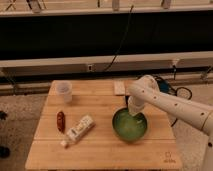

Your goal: Push the ceramic bowl across the table

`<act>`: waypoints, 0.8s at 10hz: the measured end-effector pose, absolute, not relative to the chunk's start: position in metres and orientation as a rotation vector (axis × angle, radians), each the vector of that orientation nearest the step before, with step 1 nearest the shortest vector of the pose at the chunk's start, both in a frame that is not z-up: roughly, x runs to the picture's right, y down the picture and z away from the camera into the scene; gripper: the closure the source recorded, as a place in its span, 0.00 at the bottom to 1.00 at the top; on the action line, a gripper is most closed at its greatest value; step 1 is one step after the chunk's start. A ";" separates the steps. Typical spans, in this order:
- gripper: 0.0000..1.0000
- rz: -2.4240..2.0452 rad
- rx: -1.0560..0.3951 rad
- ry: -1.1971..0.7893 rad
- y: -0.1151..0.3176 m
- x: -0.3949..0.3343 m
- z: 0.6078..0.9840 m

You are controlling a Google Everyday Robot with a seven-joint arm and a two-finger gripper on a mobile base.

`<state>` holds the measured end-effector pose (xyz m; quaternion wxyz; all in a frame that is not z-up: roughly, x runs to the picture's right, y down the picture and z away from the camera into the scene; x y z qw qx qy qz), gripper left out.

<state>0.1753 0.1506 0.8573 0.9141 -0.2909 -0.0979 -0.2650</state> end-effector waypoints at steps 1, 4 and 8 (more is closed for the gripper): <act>0.92 -0.551 -0.597 -0.203 0.151 0.176 0.858; 0.92 -0.560 -0.589 -0.205 0.147 0.179 0.863; 0.92 -0.577 -0.580 -0.209 0.144 0.182 0.870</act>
